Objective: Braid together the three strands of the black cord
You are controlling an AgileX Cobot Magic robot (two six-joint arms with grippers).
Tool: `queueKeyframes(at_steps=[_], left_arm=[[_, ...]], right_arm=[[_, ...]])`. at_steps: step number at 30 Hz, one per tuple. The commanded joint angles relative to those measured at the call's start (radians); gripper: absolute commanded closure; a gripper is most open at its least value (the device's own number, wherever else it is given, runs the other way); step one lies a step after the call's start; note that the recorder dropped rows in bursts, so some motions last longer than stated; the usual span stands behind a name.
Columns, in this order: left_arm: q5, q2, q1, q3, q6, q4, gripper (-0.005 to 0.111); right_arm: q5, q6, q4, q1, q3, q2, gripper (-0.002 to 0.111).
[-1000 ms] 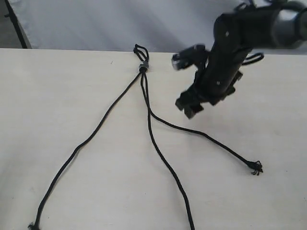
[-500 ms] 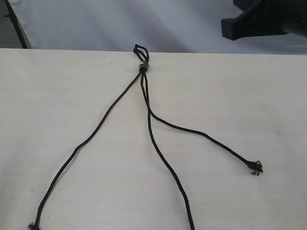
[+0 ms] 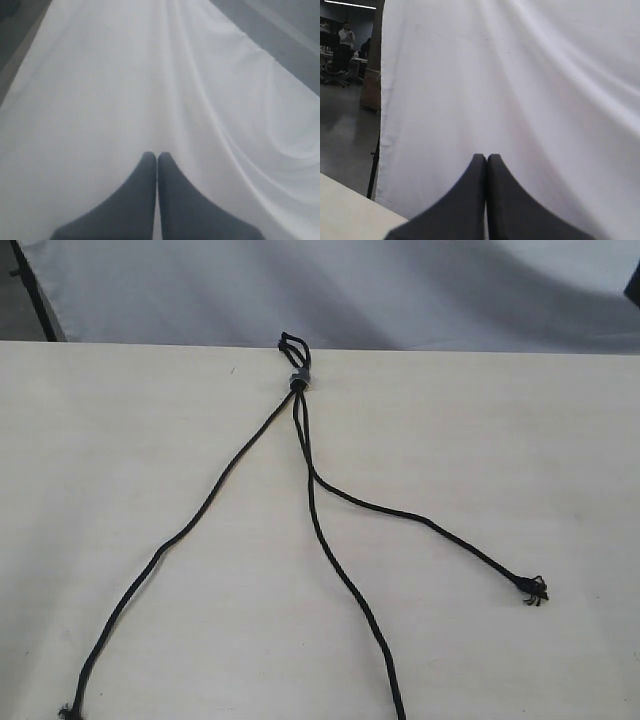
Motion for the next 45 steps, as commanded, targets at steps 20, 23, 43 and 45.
queueKeyframes(at_steps=[20, 23, 43, 45], left_arm=[[0.574, 1.650, -0.775, -0.830, 0.521, -0.272, 0.106], [0.731, 1.790, -0.816, -0.986, 0.521, -0.251, 0.099], [0.928, 2.075, -0.858, -1.269, 0.418, -0.216, 0.062], [0.943, 2.083, -0.858, -1.269, 0.418, -0.214, 0.062]], right_arm=[[-0.011, -0.005, 0.000, -0.004, 0.003, 0.016, 0.109], [-0.011, -0.005, 0.000, -0.004, 0.003, 0.016, 0.109], [-0.013, -0.002, 0.000, -0.004, 0.003, 0.016, 0.109], [-0.013, -0.002, 0.000, -0.004, 0.003, 0.016, 0.109]])
